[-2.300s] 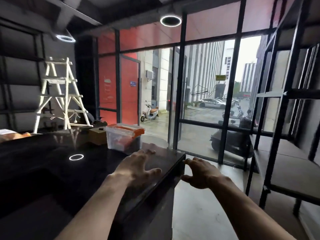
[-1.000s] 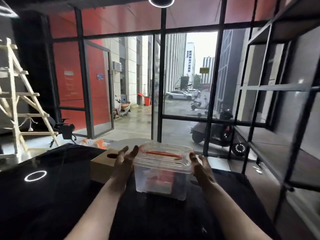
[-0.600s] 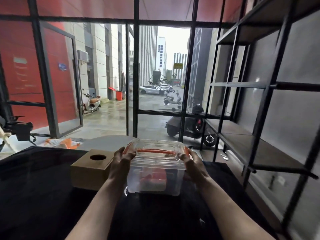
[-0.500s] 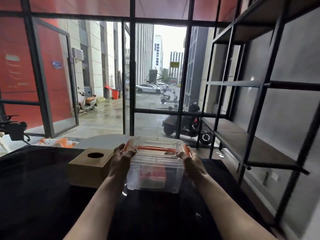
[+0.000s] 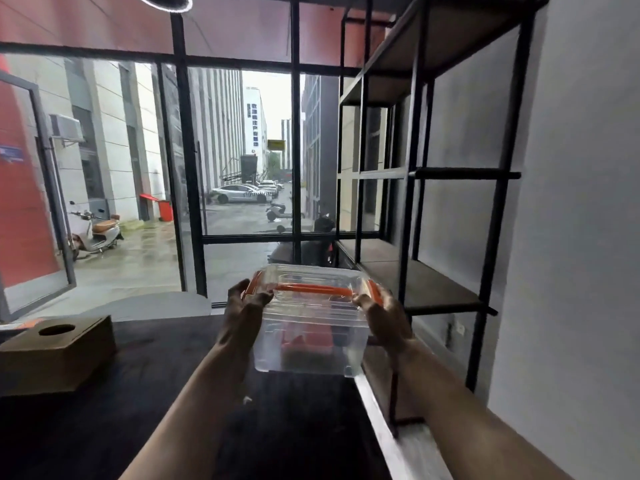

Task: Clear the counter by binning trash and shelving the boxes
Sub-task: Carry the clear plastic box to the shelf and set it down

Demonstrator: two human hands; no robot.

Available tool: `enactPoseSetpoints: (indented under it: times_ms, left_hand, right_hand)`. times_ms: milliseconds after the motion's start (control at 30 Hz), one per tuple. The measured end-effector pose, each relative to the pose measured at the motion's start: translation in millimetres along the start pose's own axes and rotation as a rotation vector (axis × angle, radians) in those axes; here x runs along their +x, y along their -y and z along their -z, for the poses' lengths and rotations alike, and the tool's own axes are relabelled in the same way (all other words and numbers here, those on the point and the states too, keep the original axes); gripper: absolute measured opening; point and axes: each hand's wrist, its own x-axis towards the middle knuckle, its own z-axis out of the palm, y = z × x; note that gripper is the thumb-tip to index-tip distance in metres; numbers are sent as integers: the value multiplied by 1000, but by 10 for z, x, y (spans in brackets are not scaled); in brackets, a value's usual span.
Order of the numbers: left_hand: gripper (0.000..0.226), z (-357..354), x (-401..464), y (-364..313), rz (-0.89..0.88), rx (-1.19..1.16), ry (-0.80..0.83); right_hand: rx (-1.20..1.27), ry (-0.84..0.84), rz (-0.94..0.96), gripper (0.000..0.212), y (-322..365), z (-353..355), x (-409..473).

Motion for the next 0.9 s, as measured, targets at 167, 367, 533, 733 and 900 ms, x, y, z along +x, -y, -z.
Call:
enactPoseSetpoints:
  times_ms: [167,367,533,733,900]
  left_hand:
    - [47,-1257,-522,-71,21,-13,85]
    - [51,-2414,-1083,-69,54,-41,164]
    - [46,-3068,-1360,-15,75,-41,210]
    - [38,-3988,-1152,218,93,-12,247]
    - [52,-4334,-784,344,119,-54,241]
  right_hand:
    - [18,-96,-25,70,-317,1367,-141]
    - [44,-147,-52,79,-621,2642,-408]
    - [36,-211,-78,82,-817,3310,-524]
    - [36,-239,-139,78,-1266,3946,-129]
    - [12,-245,-118,82,-1387,4071,340]
